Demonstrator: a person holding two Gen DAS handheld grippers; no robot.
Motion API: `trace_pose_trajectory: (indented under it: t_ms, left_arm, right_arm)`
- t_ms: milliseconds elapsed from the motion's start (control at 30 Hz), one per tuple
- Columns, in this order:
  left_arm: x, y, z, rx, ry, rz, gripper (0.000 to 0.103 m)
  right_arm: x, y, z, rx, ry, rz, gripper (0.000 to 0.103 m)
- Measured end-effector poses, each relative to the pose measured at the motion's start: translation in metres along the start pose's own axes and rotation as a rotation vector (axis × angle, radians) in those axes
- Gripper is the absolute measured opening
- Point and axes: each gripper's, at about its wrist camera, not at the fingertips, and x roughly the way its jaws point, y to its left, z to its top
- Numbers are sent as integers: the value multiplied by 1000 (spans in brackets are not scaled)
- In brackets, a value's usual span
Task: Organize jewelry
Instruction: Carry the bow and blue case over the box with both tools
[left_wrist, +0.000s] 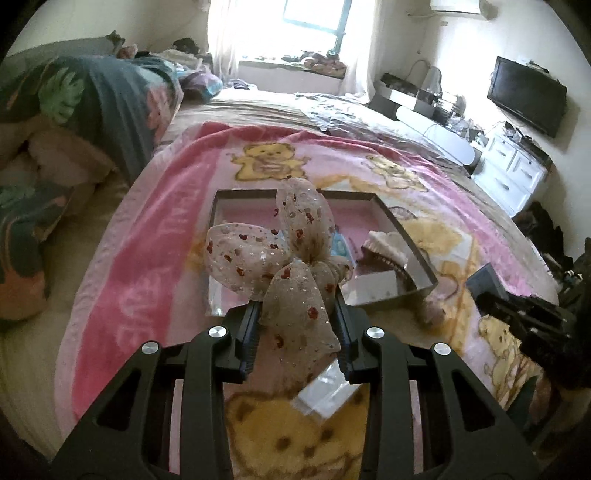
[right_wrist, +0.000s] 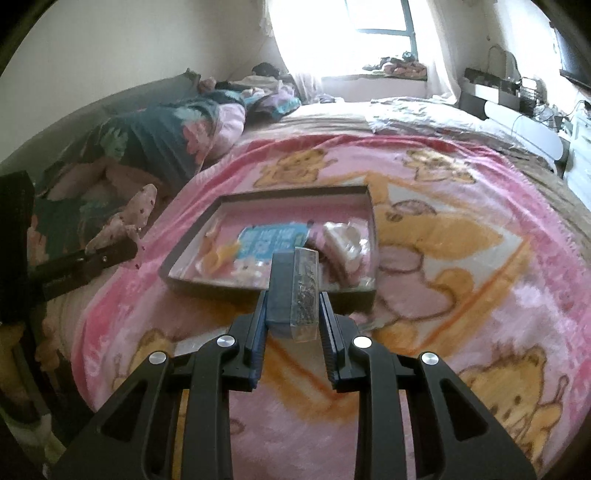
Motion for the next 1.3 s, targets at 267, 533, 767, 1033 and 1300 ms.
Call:
trace_pose_trajectory:
  t_ms: [267, 533, 767, 1033, 1300]
  left_arm:
    - [27, -12, 18, 26, 18, 11, 26]
    - [61, -14, 29, 32, 53, 30, 26]
    - [91, -12, 31, 27, 95, 44, 26]
    - [116, -6, 28, 24, 138, 52, 27]
    - [132, -5, 25, 22, 171, 48, 28]
  right_arm:
    - [6, -17, 25, -3, -36, -24, 25]
    - [27, -29, 46, -14, -37, -32, 25]
    - [53, -34, 58, -21, -13, -31, 25]
    - [94, -36, 51, -32, 68, -29, 25]
    - [116, -45, 38, -15, 124, -51, 25]
